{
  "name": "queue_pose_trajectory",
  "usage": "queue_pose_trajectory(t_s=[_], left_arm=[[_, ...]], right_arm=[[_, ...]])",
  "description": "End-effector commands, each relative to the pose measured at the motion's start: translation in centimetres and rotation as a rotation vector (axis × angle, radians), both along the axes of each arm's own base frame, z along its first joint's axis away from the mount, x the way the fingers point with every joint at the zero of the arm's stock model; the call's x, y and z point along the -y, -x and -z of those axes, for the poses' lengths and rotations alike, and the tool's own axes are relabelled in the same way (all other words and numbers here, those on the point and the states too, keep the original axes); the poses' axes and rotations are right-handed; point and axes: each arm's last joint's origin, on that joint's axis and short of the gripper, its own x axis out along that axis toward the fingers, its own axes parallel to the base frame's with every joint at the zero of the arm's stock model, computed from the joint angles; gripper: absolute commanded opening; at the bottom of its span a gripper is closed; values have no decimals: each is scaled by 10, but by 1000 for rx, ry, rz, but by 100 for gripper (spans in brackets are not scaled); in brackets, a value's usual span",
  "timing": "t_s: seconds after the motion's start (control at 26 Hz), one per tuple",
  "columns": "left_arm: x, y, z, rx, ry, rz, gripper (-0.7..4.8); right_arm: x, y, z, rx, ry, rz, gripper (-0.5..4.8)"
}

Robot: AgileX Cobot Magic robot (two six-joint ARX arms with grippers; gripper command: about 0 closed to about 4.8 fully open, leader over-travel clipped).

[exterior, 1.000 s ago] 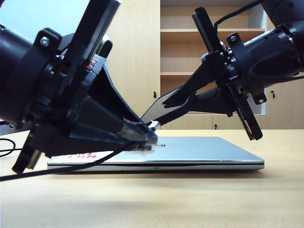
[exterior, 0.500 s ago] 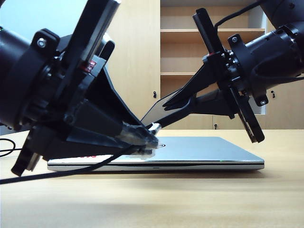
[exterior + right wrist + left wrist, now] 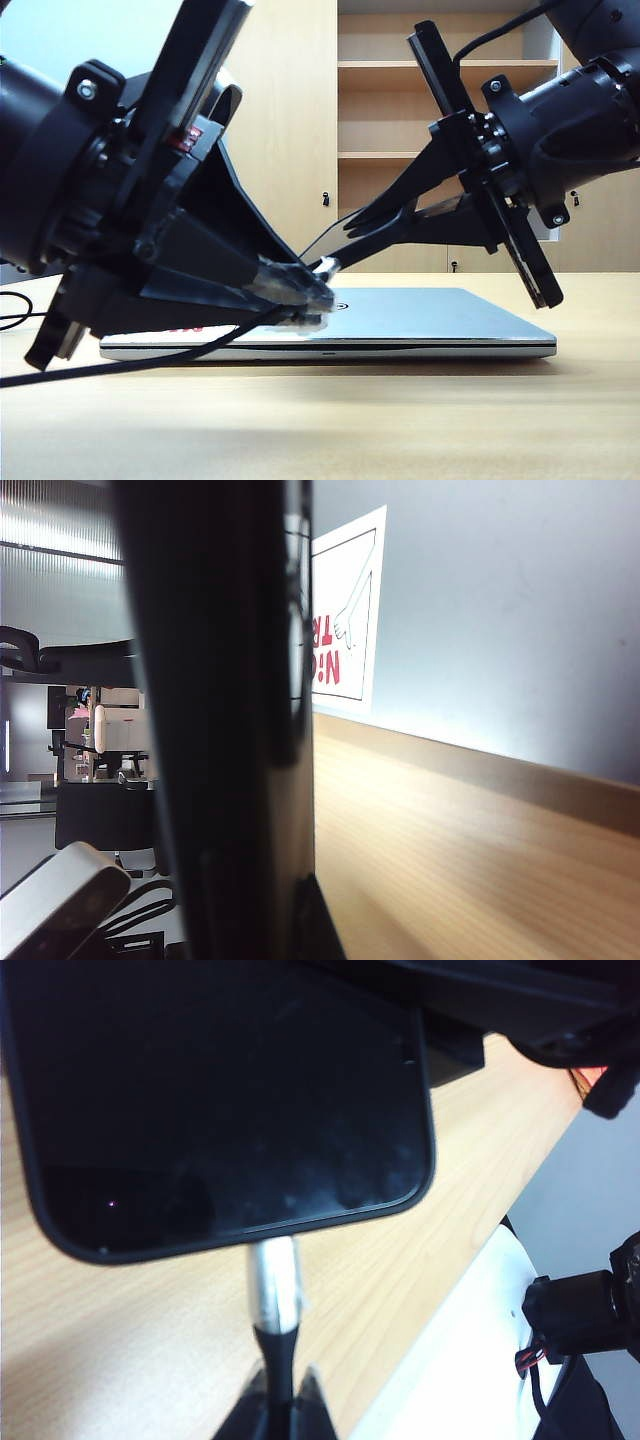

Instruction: Pick up the charging cable and the phone, plug the charging cable into the charging port on the phone, and finally place them back on the table.

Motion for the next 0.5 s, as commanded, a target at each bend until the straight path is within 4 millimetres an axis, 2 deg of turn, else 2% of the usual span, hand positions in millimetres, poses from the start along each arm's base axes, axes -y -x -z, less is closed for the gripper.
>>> queue_pose_trajectory(t_s=[0.04, 0.38, 0.5], left_arm=[[2, -5, -9, 67, 56, -47, -6], [2, -5, -10, 69, 59, -47, 5], [2, -5, -10, 69, 59, -47, 126]], right_arm=[[-3, 4, -2, -18, -31, -91, -6], [-3, 4, -3, 0, -33, -83, -6], [-3, 3, -3, 4, -33, -79, -6]])
